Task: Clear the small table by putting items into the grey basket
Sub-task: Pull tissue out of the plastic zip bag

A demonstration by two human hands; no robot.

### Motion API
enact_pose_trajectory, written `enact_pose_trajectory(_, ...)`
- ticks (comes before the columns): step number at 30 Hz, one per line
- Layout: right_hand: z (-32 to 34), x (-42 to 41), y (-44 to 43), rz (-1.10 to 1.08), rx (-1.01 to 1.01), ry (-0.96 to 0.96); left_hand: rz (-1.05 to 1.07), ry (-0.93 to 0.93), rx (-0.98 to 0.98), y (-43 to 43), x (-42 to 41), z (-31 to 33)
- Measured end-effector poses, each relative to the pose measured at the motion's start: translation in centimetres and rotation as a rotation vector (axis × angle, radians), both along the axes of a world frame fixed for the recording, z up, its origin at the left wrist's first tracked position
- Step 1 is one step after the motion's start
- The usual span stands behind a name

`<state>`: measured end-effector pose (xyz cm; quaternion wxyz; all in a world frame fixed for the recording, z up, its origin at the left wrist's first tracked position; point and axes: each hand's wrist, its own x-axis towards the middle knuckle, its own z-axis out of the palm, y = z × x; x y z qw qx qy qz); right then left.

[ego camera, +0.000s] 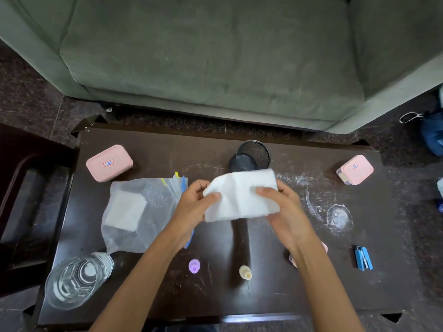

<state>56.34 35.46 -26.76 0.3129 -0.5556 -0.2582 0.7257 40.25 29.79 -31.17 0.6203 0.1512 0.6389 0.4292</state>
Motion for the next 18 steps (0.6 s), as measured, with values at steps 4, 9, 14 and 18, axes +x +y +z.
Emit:
enact_pose_trajectory(4, 0.2, 0.8, 2.3, 0.176, 0.125, -0.338, -0.041, -0.025, 0.066, 1.6, -0.5, 0.6)
enact_pose_trajectory(9, 0.2, 1.5, 4.0, 0.169, 0.271, -0.412, 0.101, 0.009, 0.068, 3.2, -0.5, 0.4)
enact_pose_trajectory(14, 1.7, 2.1, 5.8, 0.116, 0.429, -0.555, 0.187, -0.033, 0.046, 3.9, 0.1, 0.1)
enact_pose_trajectory(18, 2.8, 2.1, 9.2, 0.048, 0.576, -0.875, 0.172, 0.118, 0.055, 3.7, -0.6, -0.2)
